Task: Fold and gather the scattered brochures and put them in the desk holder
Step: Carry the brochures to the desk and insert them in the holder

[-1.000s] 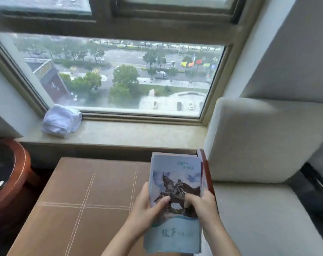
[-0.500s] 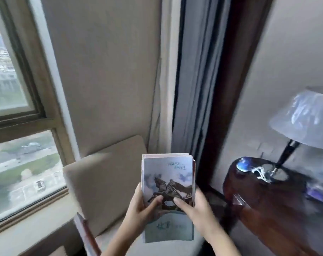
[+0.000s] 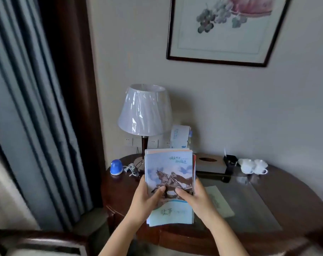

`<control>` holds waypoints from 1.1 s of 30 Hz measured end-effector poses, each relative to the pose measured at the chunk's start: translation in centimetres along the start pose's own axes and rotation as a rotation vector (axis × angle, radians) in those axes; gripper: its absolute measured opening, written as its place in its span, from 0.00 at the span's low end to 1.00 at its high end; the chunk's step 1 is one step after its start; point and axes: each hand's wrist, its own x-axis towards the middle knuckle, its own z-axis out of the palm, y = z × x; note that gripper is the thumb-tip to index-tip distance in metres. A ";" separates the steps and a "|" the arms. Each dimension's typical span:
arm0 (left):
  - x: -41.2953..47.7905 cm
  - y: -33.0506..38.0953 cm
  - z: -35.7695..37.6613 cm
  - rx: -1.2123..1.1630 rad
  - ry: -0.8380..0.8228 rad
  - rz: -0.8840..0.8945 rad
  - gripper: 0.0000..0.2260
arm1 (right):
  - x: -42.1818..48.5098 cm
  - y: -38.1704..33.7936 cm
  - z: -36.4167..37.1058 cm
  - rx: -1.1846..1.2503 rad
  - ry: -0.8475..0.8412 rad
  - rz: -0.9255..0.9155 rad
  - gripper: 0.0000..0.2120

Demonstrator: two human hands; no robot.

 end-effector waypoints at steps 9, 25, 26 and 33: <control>12.4 -6.2 10.3 -0.123 -0.133 -0.042 0.19 | 8.6 6.0 -10.4 -0.025 0.164 0.075 0.21; 29.9 -15.8 15.4 -0.022 -0.157 -0.159 0.18 | 24.7 15.2 -15.9 0.073 0.279 0.212 0.20; 30.1 -17.0 15.9 -0.003 -0.136 -0.175 0.18 | 25.1 16.4 -16.2 0.074 0.260 0.226 0.20; 28.1 -24.6 19.5 0.076 -0.041 -0.361 0.18 | 25.0 25.3 -18.1 0.097 0.162 0.389 0.17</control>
